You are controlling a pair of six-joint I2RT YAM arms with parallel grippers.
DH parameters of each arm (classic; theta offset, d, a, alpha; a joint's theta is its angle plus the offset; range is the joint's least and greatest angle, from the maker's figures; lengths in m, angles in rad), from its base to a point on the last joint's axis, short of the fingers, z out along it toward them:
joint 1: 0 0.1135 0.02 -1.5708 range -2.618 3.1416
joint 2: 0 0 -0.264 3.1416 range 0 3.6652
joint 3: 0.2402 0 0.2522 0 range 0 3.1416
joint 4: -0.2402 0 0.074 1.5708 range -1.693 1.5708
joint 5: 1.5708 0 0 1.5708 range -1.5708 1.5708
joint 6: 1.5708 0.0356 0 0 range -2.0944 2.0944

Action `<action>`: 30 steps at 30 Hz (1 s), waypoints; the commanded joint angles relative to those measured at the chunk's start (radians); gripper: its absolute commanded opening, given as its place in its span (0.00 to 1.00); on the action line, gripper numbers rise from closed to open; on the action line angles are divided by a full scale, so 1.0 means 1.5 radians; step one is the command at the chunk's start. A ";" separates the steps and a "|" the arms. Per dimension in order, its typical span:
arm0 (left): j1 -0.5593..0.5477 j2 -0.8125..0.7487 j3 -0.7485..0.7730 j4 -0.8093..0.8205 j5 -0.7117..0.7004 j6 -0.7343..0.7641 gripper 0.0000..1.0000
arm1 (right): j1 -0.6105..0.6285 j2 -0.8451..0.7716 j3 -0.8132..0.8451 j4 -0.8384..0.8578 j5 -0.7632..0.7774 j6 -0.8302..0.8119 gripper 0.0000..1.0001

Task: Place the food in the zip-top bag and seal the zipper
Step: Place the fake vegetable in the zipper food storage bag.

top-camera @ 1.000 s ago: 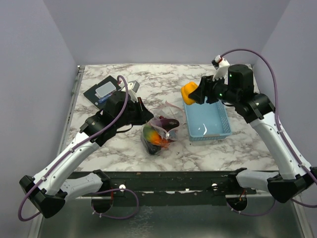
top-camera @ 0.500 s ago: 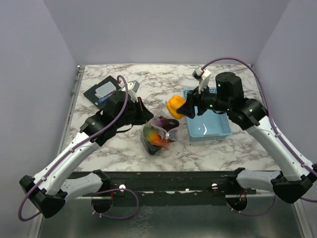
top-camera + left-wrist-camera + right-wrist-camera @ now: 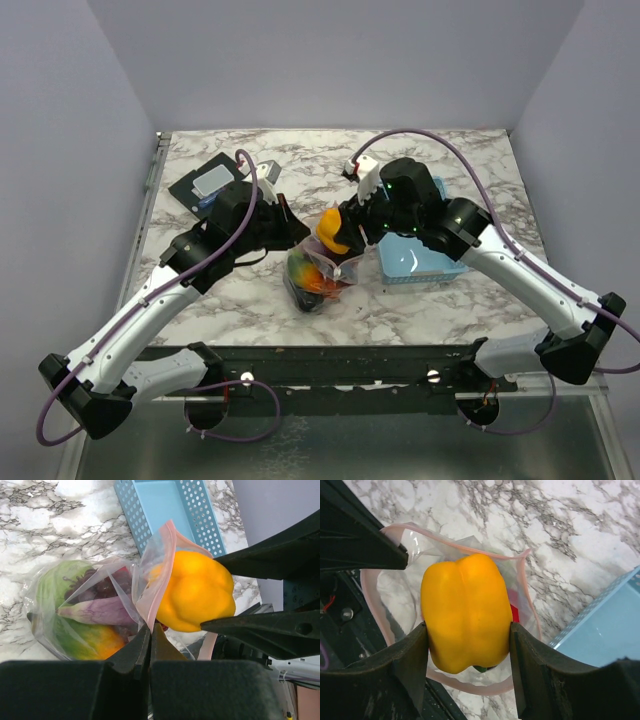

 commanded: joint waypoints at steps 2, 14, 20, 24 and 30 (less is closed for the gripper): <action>0.005 -0.003 0.018 -0.010 0.018 0.005 0.00 | 0.011 0.018 0.031 -0.001 0.112 -0.040 0.18; 0.005 -0.013 0.025 -0.012 0.009 0.009 0.00 | 0.045 0.048 -0.017 -0.008 0.122 -0.044 0.20; 0.004 -0.015 0.022 -0.012 0.008 0.005 0.00 | 0.089 0.068 -0.028 -0.012 0.115 -0.034 0.21; 0.005 -0.014 0.022 -0.012 0.017 0.004 0.00 | 0.112 0.073 -0.022 -0.001 0.115 -0.023 0.22; 0.005 -0.015 0.023 -0.011 0.031 0.002 0.00 | 0.116 0.067 -0.018 0.050 0.123 0.029 0.24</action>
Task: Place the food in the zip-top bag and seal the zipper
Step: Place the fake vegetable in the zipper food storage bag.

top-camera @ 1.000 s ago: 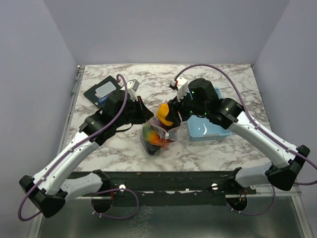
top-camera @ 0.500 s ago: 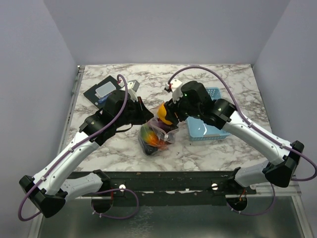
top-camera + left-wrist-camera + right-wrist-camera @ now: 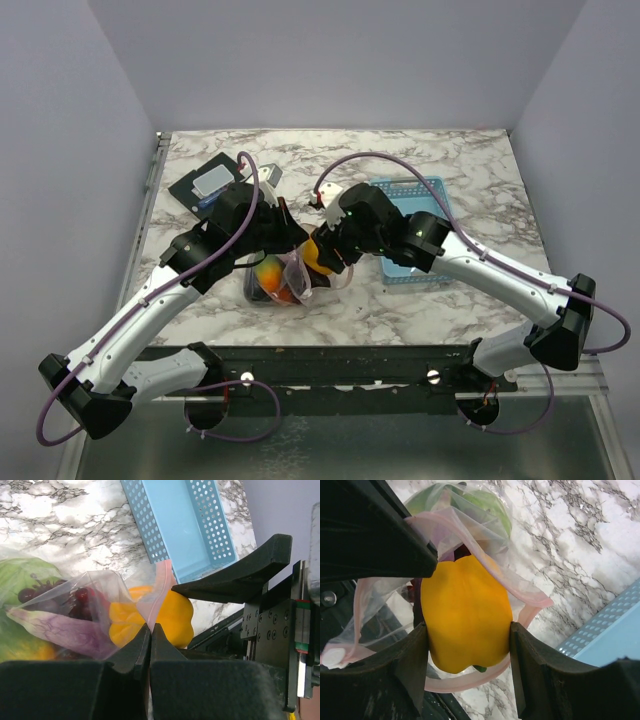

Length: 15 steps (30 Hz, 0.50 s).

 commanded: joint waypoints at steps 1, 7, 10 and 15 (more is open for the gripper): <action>0.004 -0.014 0.023 0.016 0.025 0.001 0.00 | 0.006 0.001 0.003 0.050 0.013 0.049 0.25; 0.004 -0.015 0.030 0.016 0.046 0.004 0.00 | 0.009 0.030 0.002 0.072 0.049 0.069 0.32; 0.005 -0.017 0.036 0.016 0.057 0.006 0.00 | 0.008 0.044 -0.005 0.077 0.078 0.073 0.40; 0.005 -0.017 0.043 0.016 0.068 0.009 0.00 | 0.008 0.056 -0.008 0.084 0.124 0.089 0.55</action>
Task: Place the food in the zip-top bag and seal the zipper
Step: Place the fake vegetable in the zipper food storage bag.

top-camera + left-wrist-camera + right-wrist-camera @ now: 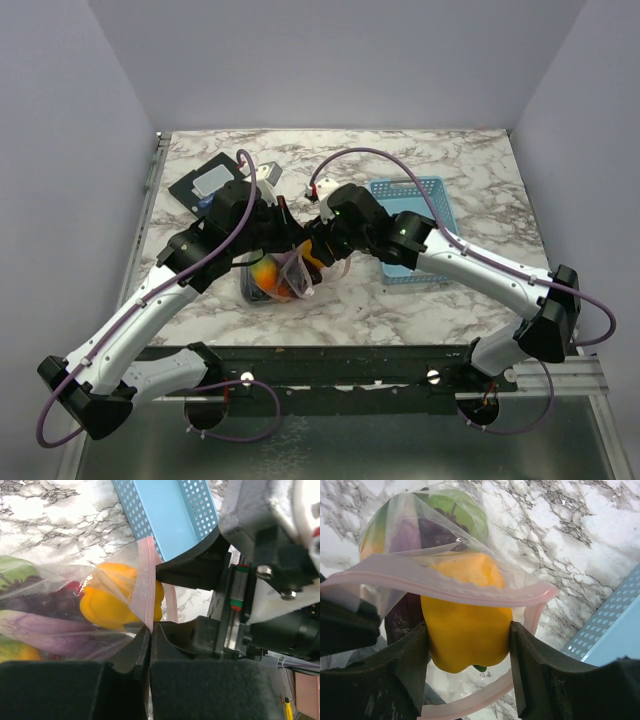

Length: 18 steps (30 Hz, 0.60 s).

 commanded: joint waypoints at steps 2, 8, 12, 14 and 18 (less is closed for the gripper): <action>0.002 -0.017 0.031 0.021 0.037 0.005 0.00 | 0.004 0.009 -0.003 0.029 0.079 0.029 0.66; 0.001 -0.016 0.028 0.022 0.029 0.004 0.00 | 0.004 -0.010 0.015 0.013 0.076 0.055 0.87; 0.002 -0.012 0.028 0.023 0.023 0.001 0.00 | 0.004 -0.031 0.028 -0.005 0.068 0.080 0.93; 0.002 -0.009 0.027 0.024 0.021 0.000 0.00 | 0.004 -0.045 0.035 -0.016 0.073 0.095 0.93; 0.001 -0.003 0.027 0.027 0.019 -0.002 0.00 | 0.004 -0.078 0.040 -0.042 0.100 0.137 0.91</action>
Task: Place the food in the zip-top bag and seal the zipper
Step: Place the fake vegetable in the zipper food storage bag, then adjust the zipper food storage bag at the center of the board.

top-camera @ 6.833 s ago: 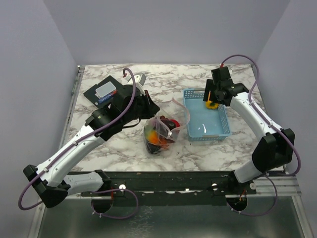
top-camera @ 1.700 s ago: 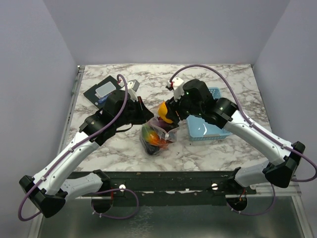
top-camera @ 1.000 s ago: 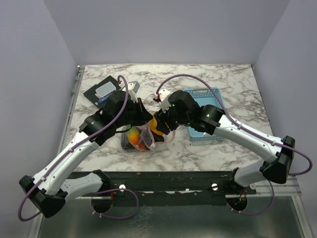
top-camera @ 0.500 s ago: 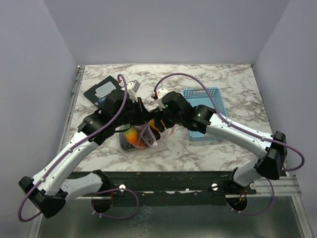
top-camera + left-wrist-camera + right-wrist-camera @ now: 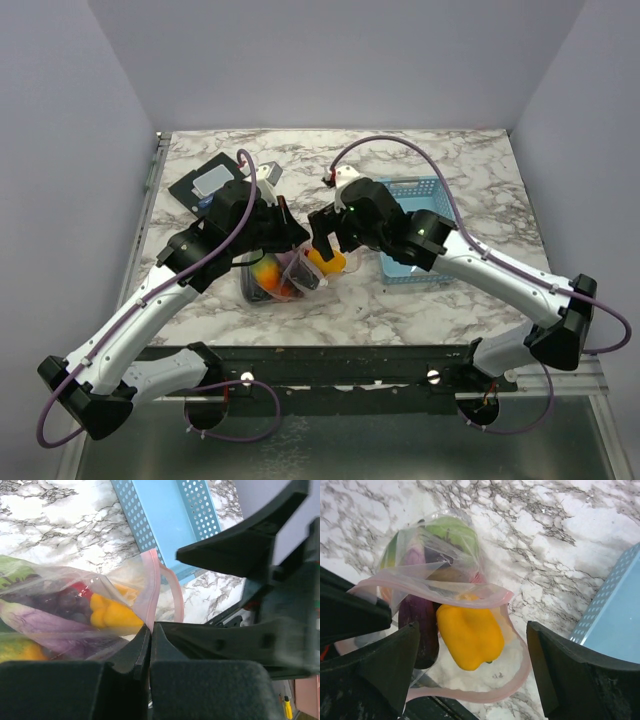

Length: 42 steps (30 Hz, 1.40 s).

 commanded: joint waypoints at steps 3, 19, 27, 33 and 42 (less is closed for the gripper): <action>-0.002 0.001 0.027 0.028 0.014 -0.007 0.00 | 0.004 -0.061 0.033 -0.072 0.066 0.091 0.88; -0.001 0.007 0.027 0.031 0.020 -0.013 0.00 | 0.000 -0.123 -0.118 -0.092 0.093 0.320 0.67; -0.002 0.003 0.021 0.031 0.022 -0.016 0.00 | -0.022 -0.122 -0.174 -0.066 0.077 0.383 0.63; -0.002 0.000 0.021 0.031 0.024 -0.021 0.00 | -0.033 -0.124 -0.215 -0.031 0.048 0.414 0.58; -0.002 -0.003 0.024 0.030 0.029 -0.027 0.00 | -0.043 -0.135 -0.218 0.007 0.031 0.421 0.26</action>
